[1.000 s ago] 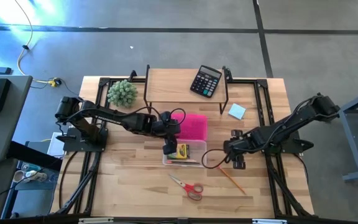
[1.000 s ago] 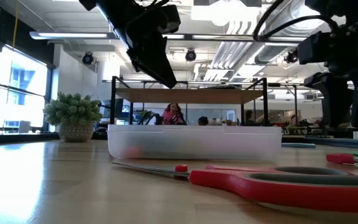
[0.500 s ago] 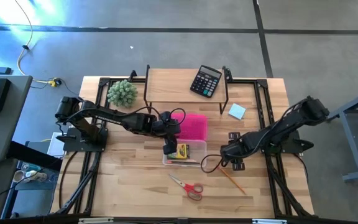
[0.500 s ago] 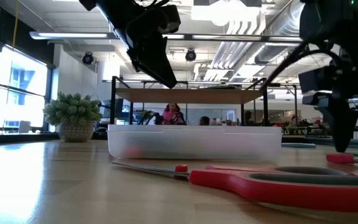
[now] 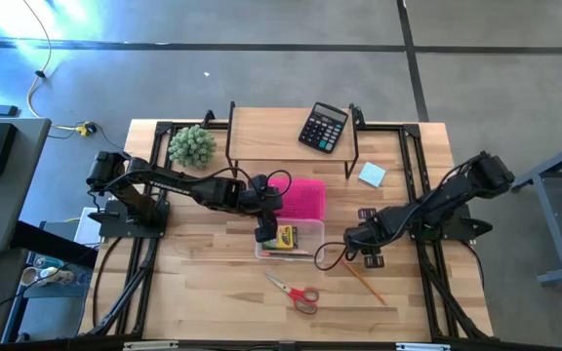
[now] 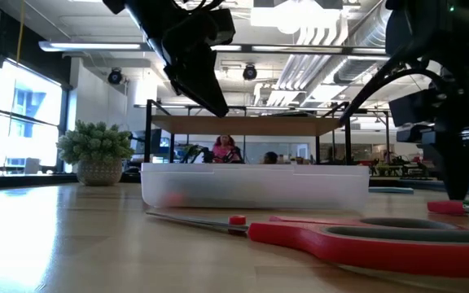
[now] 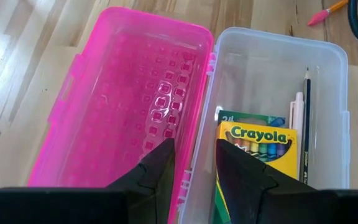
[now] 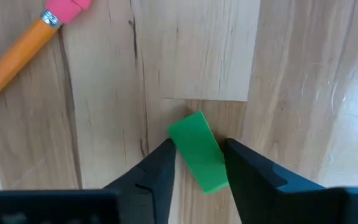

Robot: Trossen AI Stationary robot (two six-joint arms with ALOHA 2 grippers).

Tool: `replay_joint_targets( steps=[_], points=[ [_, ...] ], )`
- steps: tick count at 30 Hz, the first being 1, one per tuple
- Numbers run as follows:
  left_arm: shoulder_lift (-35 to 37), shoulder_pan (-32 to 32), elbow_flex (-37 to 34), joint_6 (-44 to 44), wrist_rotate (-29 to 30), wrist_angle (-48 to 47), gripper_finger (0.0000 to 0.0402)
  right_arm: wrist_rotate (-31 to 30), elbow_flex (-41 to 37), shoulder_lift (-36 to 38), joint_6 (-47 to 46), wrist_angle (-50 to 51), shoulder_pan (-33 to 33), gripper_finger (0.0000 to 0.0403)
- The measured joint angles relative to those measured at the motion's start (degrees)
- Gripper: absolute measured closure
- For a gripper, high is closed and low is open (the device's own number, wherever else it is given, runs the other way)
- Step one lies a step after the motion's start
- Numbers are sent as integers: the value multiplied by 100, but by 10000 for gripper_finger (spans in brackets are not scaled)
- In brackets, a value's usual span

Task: Pack school essentials
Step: Put the green eraser into the pink supply box

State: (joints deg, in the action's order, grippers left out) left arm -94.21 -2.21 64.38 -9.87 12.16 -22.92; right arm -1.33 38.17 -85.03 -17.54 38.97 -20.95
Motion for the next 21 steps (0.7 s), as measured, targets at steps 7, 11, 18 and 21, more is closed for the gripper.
replay_joint_targets(
  steps=[7,11,18,21],
  points=[
    [0,2,0,0,0,-19,295,126,-5,-2,-22,-34,105,316],
    [0,0,0,-33,-4,-244,296,126,17,6,-178,-35,107,327],
    [-2,0,0,-46,-339,-350,296,114,-11,207,-349,-47,105,333],
    [-2,1,0,-46,-405,-349,296,158,-9,302,-466,-77,97,334]
  ],
)
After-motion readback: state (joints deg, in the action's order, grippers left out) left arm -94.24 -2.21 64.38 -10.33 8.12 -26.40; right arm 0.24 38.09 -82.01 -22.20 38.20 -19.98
